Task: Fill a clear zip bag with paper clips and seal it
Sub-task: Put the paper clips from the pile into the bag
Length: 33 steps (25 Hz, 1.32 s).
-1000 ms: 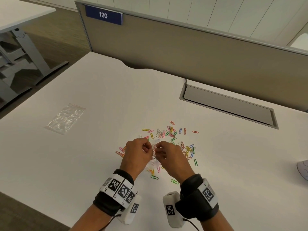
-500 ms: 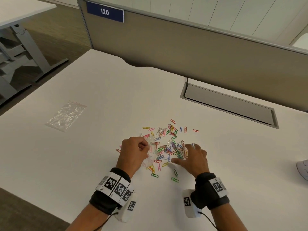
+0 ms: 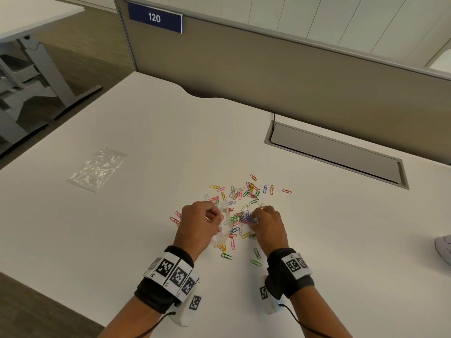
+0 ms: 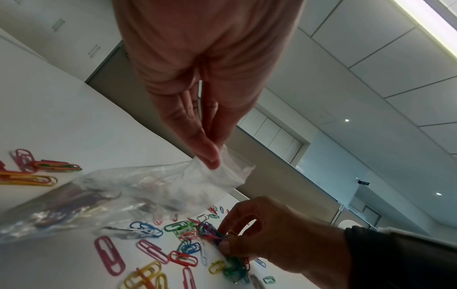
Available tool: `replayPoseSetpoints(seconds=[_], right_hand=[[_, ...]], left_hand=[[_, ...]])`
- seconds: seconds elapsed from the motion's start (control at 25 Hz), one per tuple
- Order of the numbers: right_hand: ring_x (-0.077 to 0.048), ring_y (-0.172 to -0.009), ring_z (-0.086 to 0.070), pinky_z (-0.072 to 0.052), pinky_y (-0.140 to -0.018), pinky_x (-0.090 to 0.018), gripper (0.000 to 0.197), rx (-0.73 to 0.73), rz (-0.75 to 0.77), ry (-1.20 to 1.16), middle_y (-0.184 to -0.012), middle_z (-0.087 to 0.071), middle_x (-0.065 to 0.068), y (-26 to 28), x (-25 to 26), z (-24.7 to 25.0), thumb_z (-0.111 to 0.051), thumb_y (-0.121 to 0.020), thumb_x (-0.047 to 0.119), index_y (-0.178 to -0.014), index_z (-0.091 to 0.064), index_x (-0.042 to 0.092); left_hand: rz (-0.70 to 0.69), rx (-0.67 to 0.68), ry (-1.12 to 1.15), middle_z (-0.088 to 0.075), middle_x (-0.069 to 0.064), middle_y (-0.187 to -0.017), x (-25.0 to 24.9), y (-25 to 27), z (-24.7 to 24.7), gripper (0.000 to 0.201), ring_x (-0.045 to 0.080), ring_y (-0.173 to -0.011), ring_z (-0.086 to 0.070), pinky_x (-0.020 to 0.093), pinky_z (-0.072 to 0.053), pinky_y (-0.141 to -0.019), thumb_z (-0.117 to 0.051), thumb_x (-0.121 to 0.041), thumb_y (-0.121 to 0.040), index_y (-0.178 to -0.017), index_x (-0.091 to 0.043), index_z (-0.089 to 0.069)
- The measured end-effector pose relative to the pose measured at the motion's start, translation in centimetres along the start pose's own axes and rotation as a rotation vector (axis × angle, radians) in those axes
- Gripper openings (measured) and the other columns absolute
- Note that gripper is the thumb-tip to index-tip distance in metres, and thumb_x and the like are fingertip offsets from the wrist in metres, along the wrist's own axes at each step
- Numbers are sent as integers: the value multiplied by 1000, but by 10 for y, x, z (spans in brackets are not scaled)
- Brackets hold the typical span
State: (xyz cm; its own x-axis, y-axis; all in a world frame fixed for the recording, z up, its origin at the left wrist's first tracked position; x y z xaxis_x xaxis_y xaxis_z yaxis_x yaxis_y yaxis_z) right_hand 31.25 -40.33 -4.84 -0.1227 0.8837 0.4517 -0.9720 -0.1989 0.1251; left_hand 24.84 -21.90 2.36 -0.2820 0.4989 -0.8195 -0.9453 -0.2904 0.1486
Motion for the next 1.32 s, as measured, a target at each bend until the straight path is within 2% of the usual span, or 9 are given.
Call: replayPoseSetpoints(seconds=[0.24, 0.4, 0.52, 0.6, 0.76, 0.92, 1.08, 1.24, 1.32], right_hand=[[-24, -79, -67, -51, -70, -28, 15, -21, 7, -39, -85, -73, -5, -5, -12, 9, -60, -86, 4, -86, -72, 13], [-22, -75, -71, -59, -73, -27, 8, -35, -208, -722, -83, -75, -9, 8, -20, 31, -74, -79, 6, -86, -73, 6], [-22, -77, -72, -59, -69, -25, 15, 139, -249, -1246, -86, -76, -14, 23, 8, 41, -71, -78, 1, -92, -71, 0], [-22, -80, -72, -60, -73, -27, 15, 236, -235, -1354, -87, -76, -13, 26, 26, 44, -72, -74, 4, -89, -73, 3], [-22, -74, -71, -61, -73, -28, 10, 307, -180, -1131, -81, -75, -13, 29, 47, 41, -74, -76, 3, -85, -73, 4], [-22, -69, -71, -61, -71, -29, 10, 205, -133, -721, -80, -75, -15, 27, 51, 43, -74, -79, 7, -88, -73, 2], [-7, -62, -62, -46, -57, -9, 10, 125, -16, -403, -75, -70, -1, 29, 67, 52, -72, -82, 16, -89, -74, 10], [-3, -62, -58, -42, -58, -8, 11, 75, 69, -329, -77, -67, 3, 32, 81, 56, -71, -83, 19, -91, -74, 13], [-7, -65, -65, -51, -62, -13, 14, 98, 52, -417, -82, -71, -2, 32, 79, 54, -71, -83, 18, -95, -72, 12]], left_hand=[[11, 6, 39, -72, 6, -74, 0, 0, -4, 10, 10, -53, -71, 25, -62, -58, -73, -11, -85, -89, -2, -73], [14, -1, 49, -73, 8, -75, 1, -1, -4, 10, 13, -54, -72, 30, -63, -60, -73, -11, -85, -90, -2, -73], [14, -3, 53, -73, 9, -75, 1, -1, -6, 11, 14, -55, -72, 34, -64, -61, -74, -11, -84, -90, -2, -73], [12, -3, 51, -73, 10, -75, -1, -1, -7, 11, 14, -55, -72, 34, -64, -62, -74, -12, -84, -90, -2, -73], [6, 1, 45, -74, 10, -76, -4, 0, -5, 10, 14, -55, -73, 33, -64, -62, -74, -11, -84, -90, -3, -73], [0, -1, 57, -74, 10, -75, -5, 2, -3, 8, 13, -57, -73, 33, -64, -64, -74, -10, -84, -89, -4, -72], [-2, 14, 52, -74, 9, -77, -5, 4, -6, 11, 13, -58, -73, 32, -64, -65, -74, -10, -84, -91, -3, -73], [-4, 23, 0, -75, 9, -84, -10, 6, -9, 13, 18, -67, -73, 32, -63, -73, -73, -13, -85, -94, -5, -73], [-5, 26, 1, -75, 10, -85, -11, 6, -7, 13, 19, -68, -74, 34, -63, -74, -72, -13, -86, -95, -4, -73]])
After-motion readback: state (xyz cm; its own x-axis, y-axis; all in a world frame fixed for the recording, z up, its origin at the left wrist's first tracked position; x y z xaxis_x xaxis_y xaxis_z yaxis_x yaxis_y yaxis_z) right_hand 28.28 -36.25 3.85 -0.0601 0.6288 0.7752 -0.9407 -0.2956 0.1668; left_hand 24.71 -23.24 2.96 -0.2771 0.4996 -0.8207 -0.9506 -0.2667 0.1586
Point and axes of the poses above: each hand's wrist, its own y-axis away from the middle knuckle, its own z-axis out of the back of the hand, x = y × z, the point moved 6 cm from there along -y, towards the middle knuckle
